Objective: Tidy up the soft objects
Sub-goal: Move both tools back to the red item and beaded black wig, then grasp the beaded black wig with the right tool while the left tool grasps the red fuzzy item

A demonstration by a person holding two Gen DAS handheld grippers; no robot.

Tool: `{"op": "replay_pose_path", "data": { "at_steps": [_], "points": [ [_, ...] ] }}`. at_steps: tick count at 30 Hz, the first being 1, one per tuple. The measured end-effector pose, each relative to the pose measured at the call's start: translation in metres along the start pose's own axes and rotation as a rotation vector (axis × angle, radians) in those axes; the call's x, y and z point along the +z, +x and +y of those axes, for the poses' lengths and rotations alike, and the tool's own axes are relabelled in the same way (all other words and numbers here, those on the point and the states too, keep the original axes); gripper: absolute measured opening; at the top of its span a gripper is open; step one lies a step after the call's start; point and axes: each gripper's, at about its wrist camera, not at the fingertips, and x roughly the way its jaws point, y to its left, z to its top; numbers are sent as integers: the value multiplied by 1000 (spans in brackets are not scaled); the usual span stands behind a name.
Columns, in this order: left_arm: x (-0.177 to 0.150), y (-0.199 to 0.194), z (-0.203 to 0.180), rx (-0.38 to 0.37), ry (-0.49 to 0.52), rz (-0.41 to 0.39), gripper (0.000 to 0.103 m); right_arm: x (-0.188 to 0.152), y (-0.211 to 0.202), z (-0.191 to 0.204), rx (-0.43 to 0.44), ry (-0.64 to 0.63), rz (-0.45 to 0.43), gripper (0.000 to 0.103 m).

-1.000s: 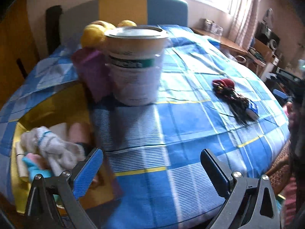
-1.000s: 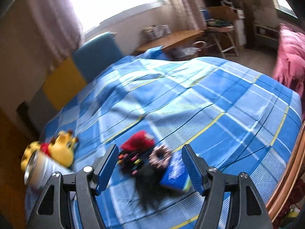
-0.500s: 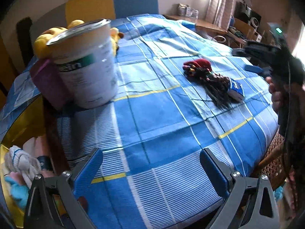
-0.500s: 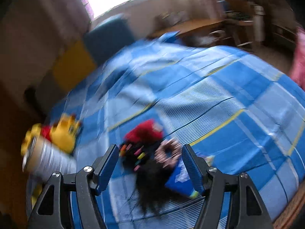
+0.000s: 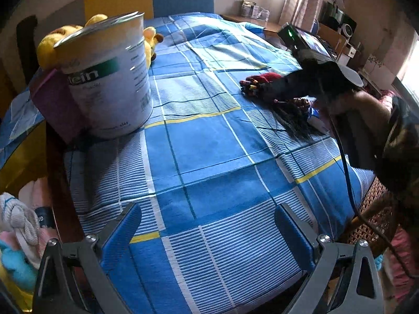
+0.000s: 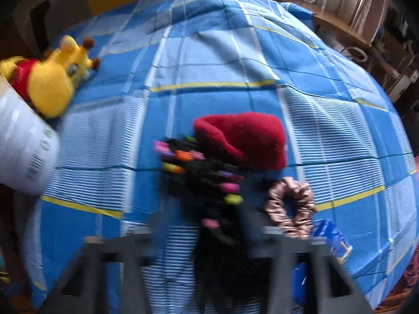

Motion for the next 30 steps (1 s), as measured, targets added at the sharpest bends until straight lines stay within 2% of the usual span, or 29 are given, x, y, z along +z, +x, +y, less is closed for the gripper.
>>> {"op": "replay_pose_path", "data": {
  "at_steps": [2,4,5,6,7,9,11,16,19,22,24,27,30],
  "points": [
    [2,2,3,-1,-12,5,101,-2,-10,-4,54,-4,-32,8],
    [4,3,4,6,-18,3,93,-3,-27,-11,138,28,-96,9],
    [6,5,6,6,-24,8,87,-2,-41,-21,228,81,-146,9],
    [8,7,7,0,-34,17,83,-2,-49,-28,277,114,-182,9],
    [10,8,8,-8,-42,25,83,-2,-56,-33,290,136,-220,9],
    [15,13,10,-28,-49,40,83,-2,-63,-45,287,191,-257,9],
    [21,18,8,-33,-38,48,83,-3,-62,-61,238,263,-256,9],
    [45,29,-3,-24,22,14,84,-13,-64,-113,132,507,-268,9],
    [65,41,-15,-20,58,-4,84,-16,-66,-128,96,586,-269,9],
    [88,57,-28,-37,85,-10,84,-19,-64,-139,105,626,-253,9],
    [106,71,-39,-53,109,-23,84,-19,-55,-138,113,637,-199,9],
    [135,92,-55,-87,145,-39,84,-25,-39,-147,170,698,-121,11],
    [165,118,-71,-83,185,-45,84,-35,-30,-159,227,782,-91,21]
  ]
}}
